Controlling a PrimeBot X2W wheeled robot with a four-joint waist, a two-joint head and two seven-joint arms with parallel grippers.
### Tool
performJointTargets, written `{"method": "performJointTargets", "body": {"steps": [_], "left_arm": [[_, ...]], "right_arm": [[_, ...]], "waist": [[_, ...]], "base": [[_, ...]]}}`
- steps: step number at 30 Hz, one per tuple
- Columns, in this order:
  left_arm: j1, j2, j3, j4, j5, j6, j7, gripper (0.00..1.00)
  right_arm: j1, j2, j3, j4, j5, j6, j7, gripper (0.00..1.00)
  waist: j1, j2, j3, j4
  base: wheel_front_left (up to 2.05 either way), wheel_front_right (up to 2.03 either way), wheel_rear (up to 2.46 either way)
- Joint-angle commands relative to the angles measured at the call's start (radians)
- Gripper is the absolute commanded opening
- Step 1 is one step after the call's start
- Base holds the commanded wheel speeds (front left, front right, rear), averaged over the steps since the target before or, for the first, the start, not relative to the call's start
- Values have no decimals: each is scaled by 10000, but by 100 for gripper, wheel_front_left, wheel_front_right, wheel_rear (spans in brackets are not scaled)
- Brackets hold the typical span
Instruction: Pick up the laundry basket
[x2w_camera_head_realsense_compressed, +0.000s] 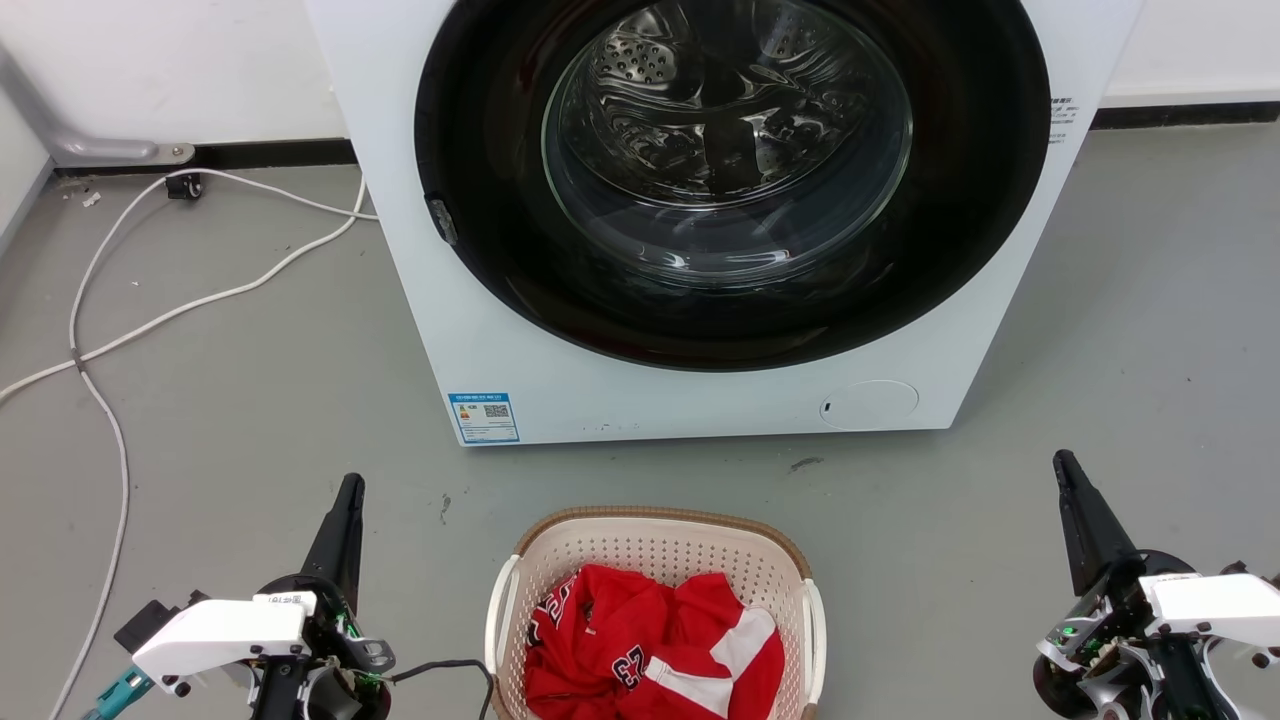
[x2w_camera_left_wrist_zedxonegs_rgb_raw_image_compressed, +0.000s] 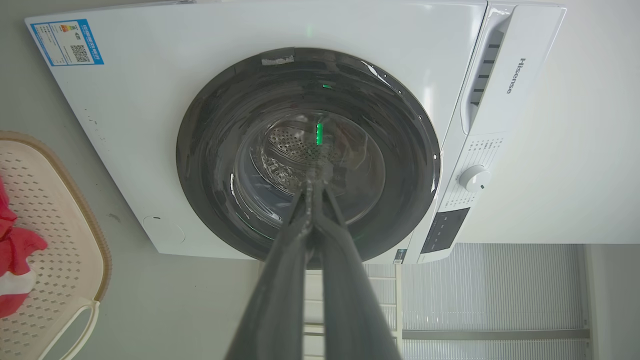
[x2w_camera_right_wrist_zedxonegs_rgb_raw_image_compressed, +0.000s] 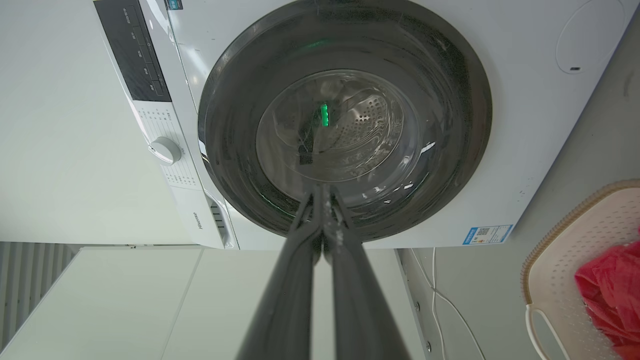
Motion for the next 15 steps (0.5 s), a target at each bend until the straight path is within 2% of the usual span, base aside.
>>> {"method": "performJointTargets", "body": {"steps": [1, 15], "left_arm": [[-81, -6, 23, 4, -4, -47, 21, 0], [-81, -6, 22, 3, -4, -47, 20, 0]], "right_arm": [[-113, -45, -8, 6, 40, -3, 12, 0], [-113, -45, -8, 6, 40, -3, 12, 0]], "waist": [[0, 0, 0, 0], [0, 0, 0, 0]], "base": [[0, 0, 0], [0, 0, 0]]}}
